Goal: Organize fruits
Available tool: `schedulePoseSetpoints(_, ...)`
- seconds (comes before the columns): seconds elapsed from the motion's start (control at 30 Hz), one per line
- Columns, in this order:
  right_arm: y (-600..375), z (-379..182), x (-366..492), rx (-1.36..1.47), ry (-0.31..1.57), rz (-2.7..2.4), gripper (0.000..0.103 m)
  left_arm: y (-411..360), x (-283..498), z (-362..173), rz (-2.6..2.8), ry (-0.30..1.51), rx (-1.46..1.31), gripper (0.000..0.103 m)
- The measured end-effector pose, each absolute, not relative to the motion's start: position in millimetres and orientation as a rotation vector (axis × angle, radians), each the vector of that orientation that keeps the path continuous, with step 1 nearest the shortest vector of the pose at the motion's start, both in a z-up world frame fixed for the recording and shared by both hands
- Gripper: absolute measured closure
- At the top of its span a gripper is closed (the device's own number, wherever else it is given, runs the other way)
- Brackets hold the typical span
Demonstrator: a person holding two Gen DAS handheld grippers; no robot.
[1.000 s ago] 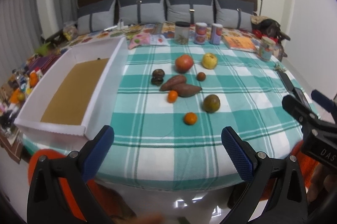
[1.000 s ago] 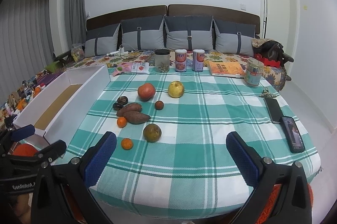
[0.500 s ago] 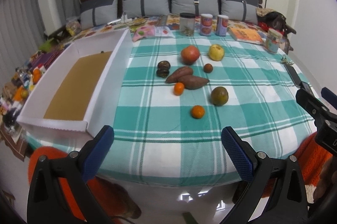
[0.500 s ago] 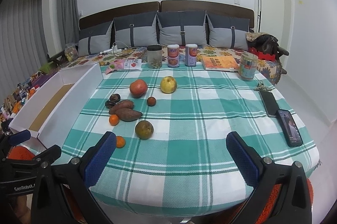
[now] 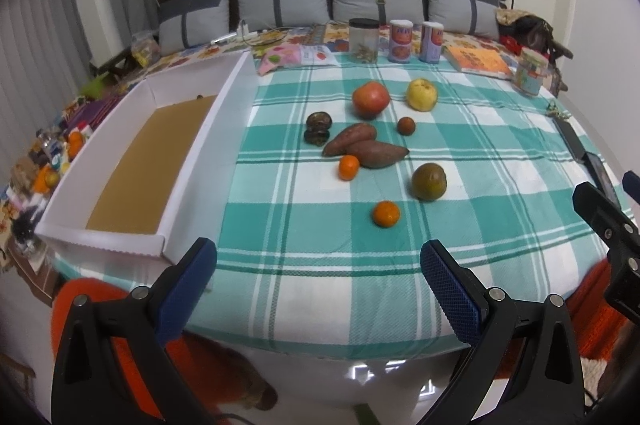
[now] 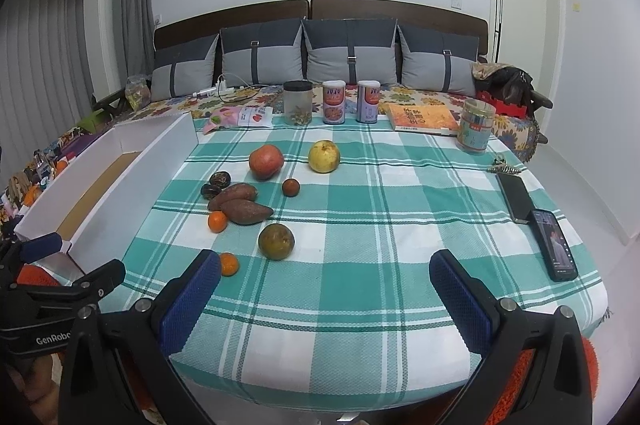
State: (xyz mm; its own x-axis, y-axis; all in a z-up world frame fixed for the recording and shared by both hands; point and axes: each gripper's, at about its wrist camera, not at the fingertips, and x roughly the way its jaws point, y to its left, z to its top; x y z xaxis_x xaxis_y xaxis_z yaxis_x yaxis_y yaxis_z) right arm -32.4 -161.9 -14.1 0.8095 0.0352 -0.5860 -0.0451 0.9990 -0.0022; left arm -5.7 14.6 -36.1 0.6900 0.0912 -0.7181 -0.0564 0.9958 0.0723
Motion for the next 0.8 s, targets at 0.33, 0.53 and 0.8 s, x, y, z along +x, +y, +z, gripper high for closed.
schedulePoseSetpoints(0.33,-156.7,-16.1,-31.3,-0.031,0.627,0.049,0.000,17.6,-3.0,-40.2,0.093,0.820,0.048,0.001)
schedulePoseSetpoints(0.53,-154.5,-20.4,-29.1,-0.036,0.641,0.049,0.000,16.7,-0.3,-43.4,0.090,0.830,0.052,0.001)
schedulePoseSetpoints(0.8,-153.0,-23.9,-26.5,-0.042,0.646,0.054,0.000,17.3,2.7,-45.9,0.092,0.840,0.052,0.001)
